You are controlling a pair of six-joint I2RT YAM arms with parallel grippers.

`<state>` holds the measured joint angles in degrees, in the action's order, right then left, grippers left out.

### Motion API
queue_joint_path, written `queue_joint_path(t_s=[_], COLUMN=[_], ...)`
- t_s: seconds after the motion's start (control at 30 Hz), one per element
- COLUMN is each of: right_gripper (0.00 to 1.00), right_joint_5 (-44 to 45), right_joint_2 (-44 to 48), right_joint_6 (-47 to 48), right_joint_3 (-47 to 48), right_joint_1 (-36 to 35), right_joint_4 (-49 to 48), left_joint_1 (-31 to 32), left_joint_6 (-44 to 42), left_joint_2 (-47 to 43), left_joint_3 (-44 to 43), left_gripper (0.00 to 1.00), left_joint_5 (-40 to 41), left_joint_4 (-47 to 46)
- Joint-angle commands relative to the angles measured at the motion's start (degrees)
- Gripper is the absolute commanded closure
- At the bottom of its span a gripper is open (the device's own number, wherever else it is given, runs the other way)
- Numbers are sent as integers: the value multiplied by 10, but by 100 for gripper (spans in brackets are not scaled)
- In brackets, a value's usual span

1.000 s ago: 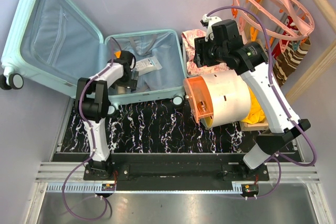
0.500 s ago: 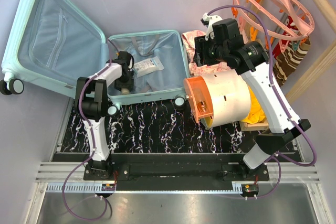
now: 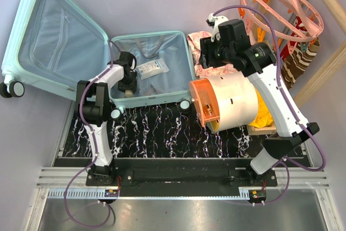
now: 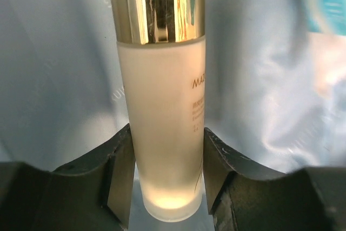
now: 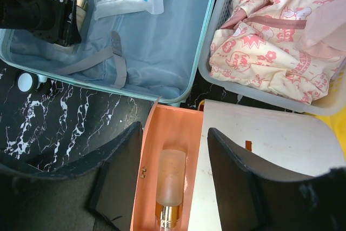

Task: Open, take out, and arrange the luggage
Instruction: Pick up the personal item from the luggage.

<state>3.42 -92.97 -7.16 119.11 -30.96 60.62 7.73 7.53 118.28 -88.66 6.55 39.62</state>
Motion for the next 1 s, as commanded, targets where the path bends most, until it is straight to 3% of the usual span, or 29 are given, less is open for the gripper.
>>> queue_joint_path(t_s=[0.0, 0.27, 0.33, 0.4, 0.6, 0.73, 0.97], right_gripper=[39, 39, 39, 39, 39, 39, 37], right_joint_5=[-4, -17, -20, -29, -141, -245, -362], right_joint_2=[-7, -15, -16, -20, -71, -129, -223], right_joint_6=[15, 11, 10, 7, -66, -129, -202], right_joint_3=[20, 37, 39, 48, 102, 185, 294], right_joint_1=[5, 5, 5, 6, 36, 49, 55], right_joint_4=[-27, -29, -28, -28, -73, -102, -106], left_joint_1=[2, 2, 2, 3, 12, 40, 111], left_joint_6=[11, 63, 71, 94, 251, 418, 565], left_joint_2=[-100, -165, -190, -229, -300, -309, -295], left_joint_3=[-21, 0, 7, 35, 127, 177, 190], left_gripper=[100, 100, 100, 100, 100, 100, 100], left_joint_5=[-48, -132, -192, -271, -400, -437, -427], left_joint_4=[-47, -110, -134, -199, -435, -626, -784])
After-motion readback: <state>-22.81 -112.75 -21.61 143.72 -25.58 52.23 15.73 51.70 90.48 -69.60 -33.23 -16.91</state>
